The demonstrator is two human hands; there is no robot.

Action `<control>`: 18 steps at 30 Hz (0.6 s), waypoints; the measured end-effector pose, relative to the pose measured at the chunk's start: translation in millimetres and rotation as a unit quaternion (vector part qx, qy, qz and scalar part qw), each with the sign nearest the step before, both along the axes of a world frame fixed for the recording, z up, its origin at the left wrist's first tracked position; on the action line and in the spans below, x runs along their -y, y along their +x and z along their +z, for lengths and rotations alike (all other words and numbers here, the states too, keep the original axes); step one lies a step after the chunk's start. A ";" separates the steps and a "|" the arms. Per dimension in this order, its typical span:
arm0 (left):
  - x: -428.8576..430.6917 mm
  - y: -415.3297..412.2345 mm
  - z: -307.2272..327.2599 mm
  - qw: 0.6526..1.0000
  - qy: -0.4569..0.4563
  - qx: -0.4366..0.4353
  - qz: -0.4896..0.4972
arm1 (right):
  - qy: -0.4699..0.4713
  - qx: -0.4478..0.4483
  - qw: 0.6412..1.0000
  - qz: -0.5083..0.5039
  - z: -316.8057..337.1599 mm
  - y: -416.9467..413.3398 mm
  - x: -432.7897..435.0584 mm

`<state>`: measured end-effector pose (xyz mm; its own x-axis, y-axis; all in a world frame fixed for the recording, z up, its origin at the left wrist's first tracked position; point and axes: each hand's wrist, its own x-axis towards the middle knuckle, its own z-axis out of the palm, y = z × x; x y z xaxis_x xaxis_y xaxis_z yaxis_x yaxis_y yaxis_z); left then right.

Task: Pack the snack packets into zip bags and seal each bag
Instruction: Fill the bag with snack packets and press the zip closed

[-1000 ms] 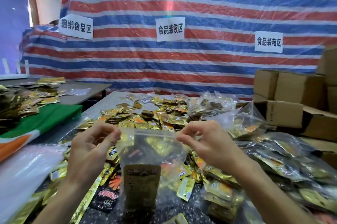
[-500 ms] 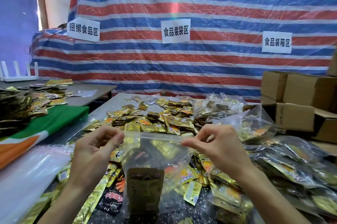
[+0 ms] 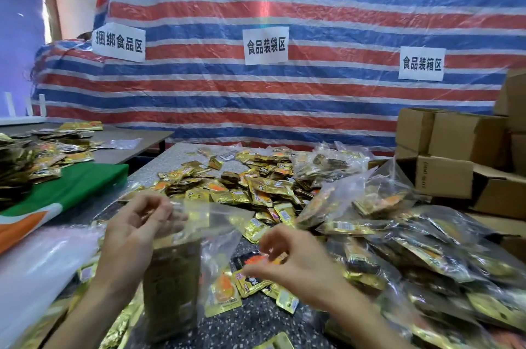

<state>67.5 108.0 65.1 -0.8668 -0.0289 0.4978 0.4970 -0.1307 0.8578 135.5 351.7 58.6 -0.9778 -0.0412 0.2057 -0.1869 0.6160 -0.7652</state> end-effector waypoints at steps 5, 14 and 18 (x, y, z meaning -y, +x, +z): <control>-41.3 25.1 24.6 0.994 0.051 0.007 -0.094 | -0.108 0.028 0.994 0.020 -20.0 -11.4 48.5; -72.2 33.8 56.5 0.943 0.242 0.080 -0.215 | -0.232 0.000 0.971 0.057 -15.5 6.2 15.7; -76.2 24.4 49.6 0.955 0.221 0.111 -0.165 | -0.178 -0.014 0.983 -0.031 -1.9 20.5 -7.7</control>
